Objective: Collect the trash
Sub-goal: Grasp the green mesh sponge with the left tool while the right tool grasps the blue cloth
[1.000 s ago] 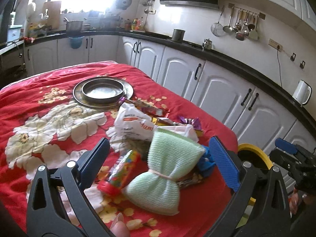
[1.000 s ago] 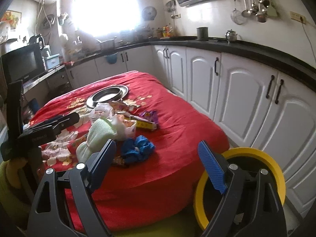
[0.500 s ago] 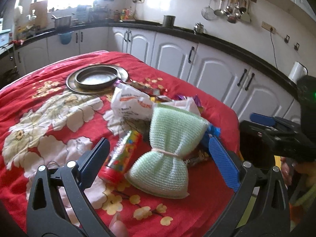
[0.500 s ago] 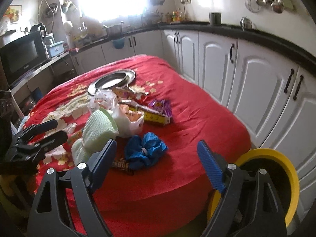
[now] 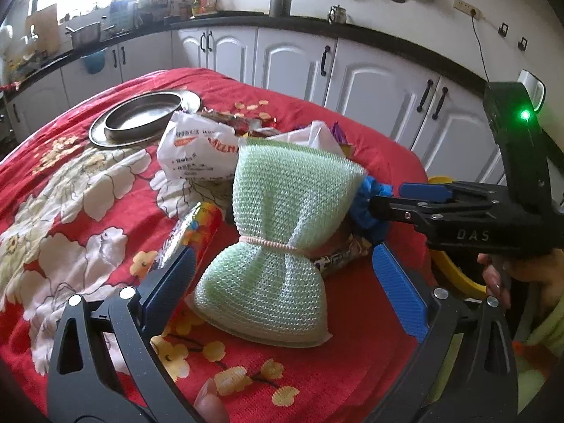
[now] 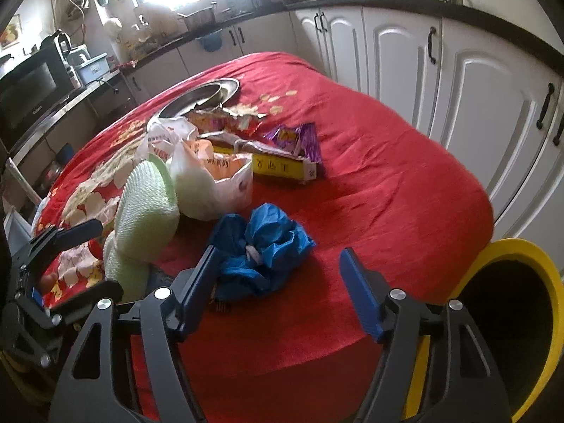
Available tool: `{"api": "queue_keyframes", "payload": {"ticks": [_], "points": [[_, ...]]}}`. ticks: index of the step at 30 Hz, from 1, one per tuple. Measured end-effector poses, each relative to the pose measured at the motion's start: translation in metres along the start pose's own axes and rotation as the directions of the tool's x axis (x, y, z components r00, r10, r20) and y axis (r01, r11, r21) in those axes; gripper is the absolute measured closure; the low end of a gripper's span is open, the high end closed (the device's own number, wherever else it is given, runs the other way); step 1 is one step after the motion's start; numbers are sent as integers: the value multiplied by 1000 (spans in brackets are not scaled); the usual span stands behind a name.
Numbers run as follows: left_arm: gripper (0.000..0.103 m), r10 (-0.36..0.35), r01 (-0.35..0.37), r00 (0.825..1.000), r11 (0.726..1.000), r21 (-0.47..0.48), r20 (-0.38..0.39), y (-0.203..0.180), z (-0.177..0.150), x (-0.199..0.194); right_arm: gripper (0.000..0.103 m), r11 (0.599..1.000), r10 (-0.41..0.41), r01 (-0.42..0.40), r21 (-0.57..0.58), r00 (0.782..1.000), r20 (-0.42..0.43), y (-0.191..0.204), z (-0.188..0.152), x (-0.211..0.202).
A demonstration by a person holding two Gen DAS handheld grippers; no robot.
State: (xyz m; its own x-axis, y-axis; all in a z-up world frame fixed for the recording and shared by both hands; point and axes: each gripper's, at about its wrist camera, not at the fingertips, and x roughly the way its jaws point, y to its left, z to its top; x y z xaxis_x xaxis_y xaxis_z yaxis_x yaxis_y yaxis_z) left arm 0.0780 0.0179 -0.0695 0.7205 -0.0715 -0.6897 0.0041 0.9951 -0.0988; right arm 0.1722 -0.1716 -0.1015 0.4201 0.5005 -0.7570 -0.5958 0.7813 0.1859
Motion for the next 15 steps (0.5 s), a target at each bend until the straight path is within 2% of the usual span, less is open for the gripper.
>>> {"api": "queue_keyframes", "payload": {"ticks": [5, 9, 15], "points": [[11, 2, -2, 1000, 1000, -7, -26, 1, -3, 8, 44, 1000, 24, -24, 4, 999, -29, 0, 1, 14], [12, 3, -4, 999, 1000, -22, -47, 2, -6, 15, 55, 999, 43, -43, 4, 998, -42, 2, 0, 19], [19, 8, -10, 998, 999, -44, -61, 7, -9, 20, 70, 998, 66, -66, 16, 997, -47, -1, -2, 20]]}}
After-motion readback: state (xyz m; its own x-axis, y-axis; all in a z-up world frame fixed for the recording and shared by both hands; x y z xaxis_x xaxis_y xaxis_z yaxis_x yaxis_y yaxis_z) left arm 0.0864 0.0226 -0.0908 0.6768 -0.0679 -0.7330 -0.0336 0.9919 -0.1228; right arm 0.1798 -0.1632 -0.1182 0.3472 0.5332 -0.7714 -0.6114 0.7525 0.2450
